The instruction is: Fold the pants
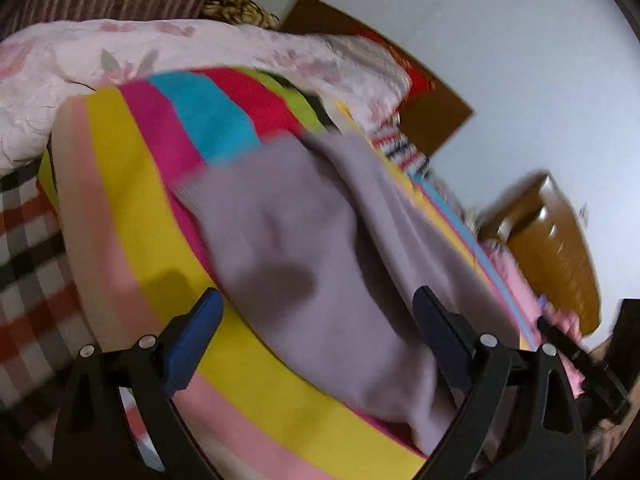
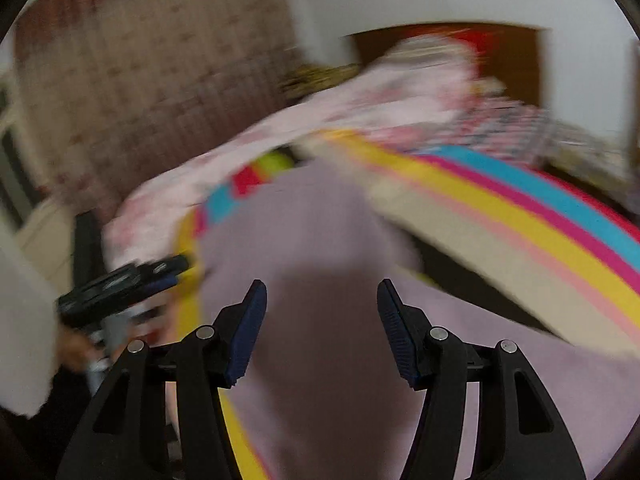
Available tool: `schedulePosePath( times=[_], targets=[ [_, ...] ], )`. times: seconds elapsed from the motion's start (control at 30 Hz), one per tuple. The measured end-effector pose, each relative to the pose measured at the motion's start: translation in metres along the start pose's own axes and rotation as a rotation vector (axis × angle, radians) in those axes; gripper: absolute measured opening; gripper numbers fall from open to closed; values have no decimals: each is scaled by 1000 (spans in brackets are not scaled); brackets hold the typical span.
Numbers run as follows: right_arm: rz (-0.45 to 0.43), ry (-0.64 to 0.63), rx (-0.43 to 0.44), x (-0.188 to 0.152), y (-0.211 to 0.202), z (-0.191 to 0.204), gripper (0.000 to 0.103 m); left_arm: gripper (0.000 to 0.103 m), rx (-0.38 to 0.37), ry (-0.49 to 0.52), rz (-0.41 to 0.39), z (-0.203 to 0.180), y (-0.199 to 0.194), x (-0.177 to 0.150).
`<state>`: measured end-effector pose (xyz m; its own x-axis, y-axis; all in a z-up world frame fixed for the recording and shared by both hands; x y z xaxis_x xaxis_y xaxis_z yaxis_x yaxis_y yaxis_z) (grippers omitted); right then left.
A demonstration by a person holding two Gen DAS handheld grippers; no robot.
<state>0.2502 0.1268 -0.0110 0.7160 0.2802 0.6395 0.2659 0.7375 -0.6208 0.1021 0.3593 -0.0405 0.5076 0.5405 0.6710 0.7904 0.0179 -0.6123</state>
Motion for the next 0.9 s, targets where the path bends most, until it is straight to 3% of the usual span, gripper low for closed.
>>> schedulePosePath(
  times=[0.1, 0.23, 0.3, 0.43, 0.57, 0.63, 0.7, 0.73, 0.83, 0.9],
  targets=[
    [163, 9, 257, 23, 78, 45, 57, 92, 79, -68, -17, 39, 2, 9],
    [401, 169, 417, 41, 176, 67, 57, 89, 120, -102, -40, 49, 0, 2],
    [436, 178, 355, 39, 207, 75, 56, 90, 142, -80, -49, 47, -5, -3],
    [301, 100, 134, 53, 208, 61, 33, 91, 119, -37, -40, 45, -3, -5],
    [198, 139, 30, 69, 201, 38, 31, 91, 67, -53, -38, 53, 10, 5],
    [205, 122, 34, 72, 201, 34, 31, 91, 58, -67, -42, 54, 18, 9],
    [267, 59, 61, 72, 217, 44, 33, 90, 54, -62, -35, 53, 28, 10],
    [313, -14, 78, 73, 229, 54, 35, 90, 58, -63, -31, 54, 33, 10],
    [341, -198, 40, 79, 244, 63, 35, 90, 75, -55, -44, 54, 40, 12],
    [395, -272, 78, 80, 250, 71, 35, 86, 90, -44, -50, 53, 41, 15]
  ],
)
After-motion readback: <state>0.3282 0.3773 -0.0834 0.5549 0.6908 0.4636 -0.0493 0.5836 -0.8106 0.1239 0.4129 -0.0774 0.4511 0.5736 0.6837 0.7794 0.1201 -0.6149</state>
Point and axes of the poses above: each gripper's, at about its wrist camera, not at the fingertips, and y roughly the way its jaws point, z to its left, x to its top, the point moved 4 cm from there along y, roughly the way its jaws point, and after that the axes turned 11 degrees about y, right-handed, at the moved point
